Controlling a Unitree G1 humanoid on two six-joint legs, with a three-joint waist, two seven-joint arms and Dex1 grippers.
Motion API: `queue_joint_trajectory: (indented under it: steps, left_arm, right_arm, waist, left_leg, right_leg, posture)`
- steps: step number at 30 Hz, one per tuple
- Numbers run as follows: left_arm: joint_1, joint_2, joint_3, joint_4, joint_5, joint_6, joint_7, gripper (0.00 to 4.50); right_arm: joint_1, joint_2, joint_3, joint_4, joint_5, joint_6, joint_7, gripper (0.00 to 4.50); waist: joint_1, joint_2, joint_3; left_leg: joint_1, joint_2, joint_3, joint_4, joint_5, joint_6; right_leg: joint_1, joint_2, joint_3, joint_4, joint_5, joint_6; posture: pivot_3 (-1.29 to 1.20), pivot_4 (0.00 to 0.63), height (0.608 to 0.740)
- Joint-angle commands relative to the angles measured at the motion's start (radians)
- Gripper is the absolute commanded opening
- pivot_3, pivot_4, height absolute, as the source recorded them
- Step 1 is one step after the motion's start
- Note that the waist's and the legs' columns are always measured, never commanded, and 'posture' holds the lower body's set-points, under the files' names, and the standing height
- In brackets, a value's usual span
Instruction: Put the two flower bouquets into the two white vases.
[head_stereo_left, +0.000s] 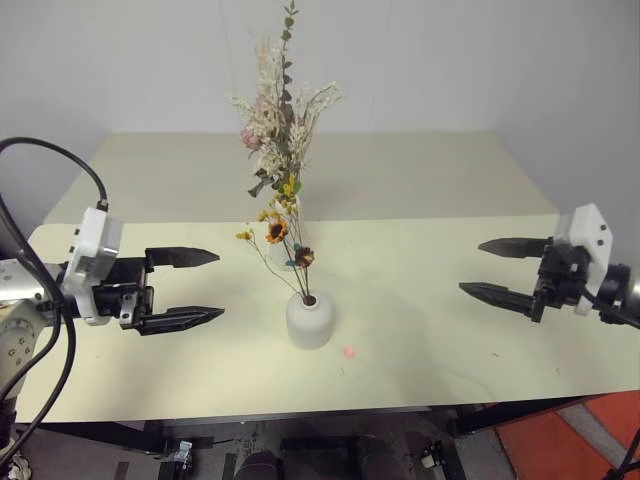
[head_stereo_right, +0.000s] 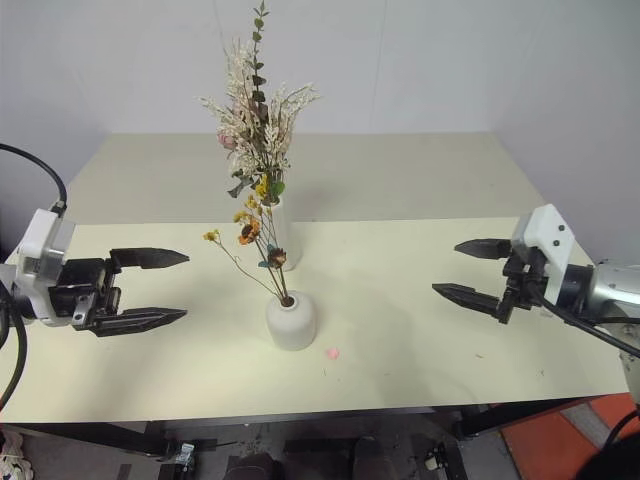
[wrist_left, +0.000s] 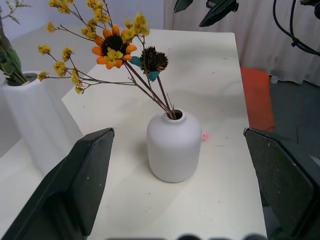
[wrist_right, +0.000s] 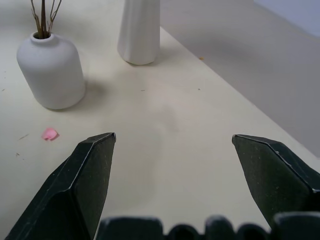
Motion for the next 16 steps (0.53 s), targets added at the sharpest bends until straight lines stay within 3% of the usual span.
queue_joint_trajectory:
  steps: [1, 9, 16]
  left_arm:
    - [0.016, 0.009, 0.047, -0.035, -0.015, -0.008, 0.008, 4.50]
    - [0.020, 0.008, 0.061, -0.045, -0.021, -0.016, 0.018, 4.50]
    - [0.098, 0.012, 0.141, -0.097, -0.045, 0.015, 0.049, 4.50]
  right_arm:
    - [-0.006, 0.000, -0.028, -0.050, 0.007, -0.023, -0.005, 4.45]
    - [0.008, 0.019, -0.030, -0.072, 0.031, -0.019, 0.010, 4.45]
    - [-0.065, 0.035, 0.020, -0.027, 0.022, -0.001, -0.016, 4.45]
  waist:
    - [0.000, 0.000, 0.000]
    - [0.004, 0.000, 0.000]
    - [0.000, 0.000, 0.000]
  left_leg:
    - [0.000, 0.000, 0.000, 0.000, 0.000, 0.000]
    - [0.000, 0.000, 0.000, 0.000, 0.000, 0.000]
    - [0.000, 0.000, 0.000, 0.000, 0.000, 0.000]
  right_leg:
    - [0.000, 0.000, 0.000, 0.000, 0.000, 0.000]
    - [0.000, -0.001, 0.000, 0.000, 0.000, 0.000]
    - [0.000, -0.001, 0.000, 0.000, 0.000, 0.000]
  posture:
    - [0.00, 0.150, 0.740]
    - [0.00, 0.150, 0.740]
    - [0.00, 0.150, 0.740]
